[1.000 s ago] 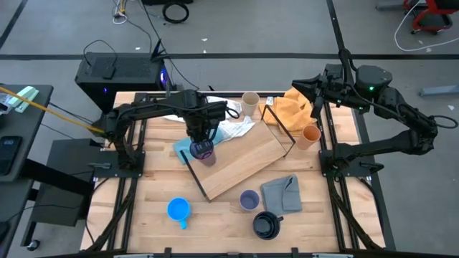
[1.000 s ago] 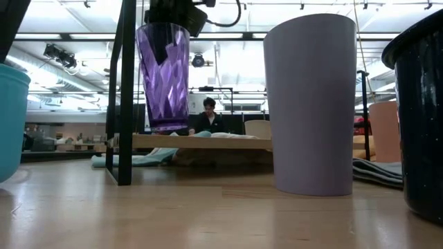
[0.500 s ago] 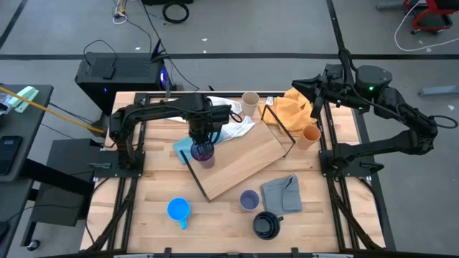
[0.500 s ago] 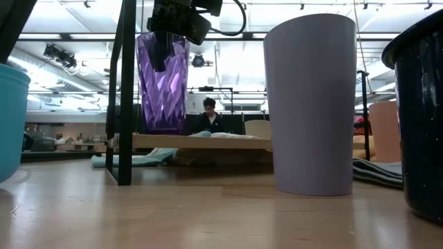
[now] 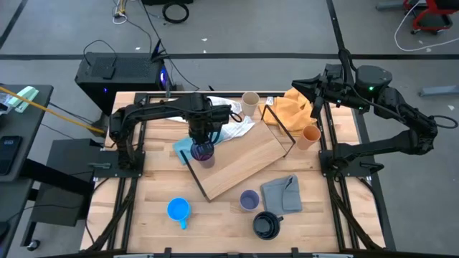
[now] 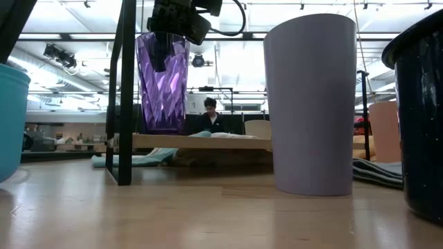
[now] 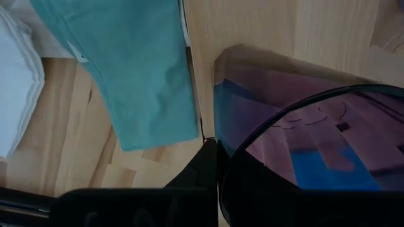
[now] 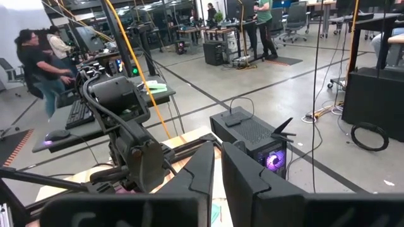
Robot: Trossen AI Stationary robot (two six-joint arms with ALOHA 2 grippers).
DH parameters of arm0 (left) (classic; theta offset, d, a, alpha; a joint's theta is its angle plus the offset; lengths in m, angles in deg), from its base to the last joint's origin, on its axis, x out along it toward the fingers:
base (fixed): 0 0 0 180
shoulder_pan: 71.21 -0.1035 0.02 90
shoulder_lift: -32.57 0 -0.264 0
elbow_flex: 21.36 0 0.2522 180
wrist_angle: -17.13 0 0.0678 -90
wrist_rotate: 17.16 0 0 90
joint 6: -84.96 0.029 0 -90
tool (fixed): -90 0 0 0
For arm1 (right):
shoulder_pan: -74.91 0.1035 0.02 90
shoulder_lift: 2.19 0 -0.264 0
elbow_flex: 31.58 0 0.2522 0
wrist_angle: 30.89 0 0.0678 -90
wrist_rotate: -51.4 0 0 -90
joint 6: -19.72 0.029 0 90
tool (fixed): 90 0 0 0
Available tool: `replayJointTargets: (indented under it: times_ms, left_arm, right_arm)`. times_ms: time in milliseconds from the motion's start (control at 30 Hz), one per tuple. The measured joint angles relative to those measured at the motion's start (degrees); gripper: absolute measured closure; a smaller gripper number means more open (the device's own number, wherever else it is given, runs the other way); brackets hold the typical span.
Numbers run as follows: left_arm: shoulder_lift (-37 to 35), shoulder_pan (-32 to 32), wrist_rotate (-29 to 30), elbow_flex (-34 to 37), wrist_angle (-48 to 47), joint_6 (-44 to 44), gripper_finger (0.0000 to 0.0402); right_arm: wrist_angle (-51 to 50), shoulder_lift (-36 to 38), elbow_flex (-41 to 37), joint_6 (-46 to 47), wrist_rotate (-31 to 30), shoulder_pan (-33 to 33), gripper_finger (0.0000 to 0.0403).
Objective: Stack small to large cups/mugs on shelf
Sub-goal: Put the purple glass on the shelf, then put the light purple cup on the shelf
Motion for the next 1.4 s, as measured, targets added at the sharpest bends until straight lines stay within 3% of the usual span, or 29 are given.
replayJointTargets:
  times_ms: [533, 1400]
  left_arm:
    - [-0.02, 0.00, 0.22, 0.00, -0.02, 0.02, 0.0375]
    - [-0.07, 0.00, 0.17, 0.00, -0.02, 0.17, 0.0281]
  right_arm:
    - [-0.13, 0.02, 0.00, 0.01, 0.02, 0.00, 0.0365]
    - [-0.20, 0.02, 0.00, 0.01, 0.02, 0.00, 0.0365]
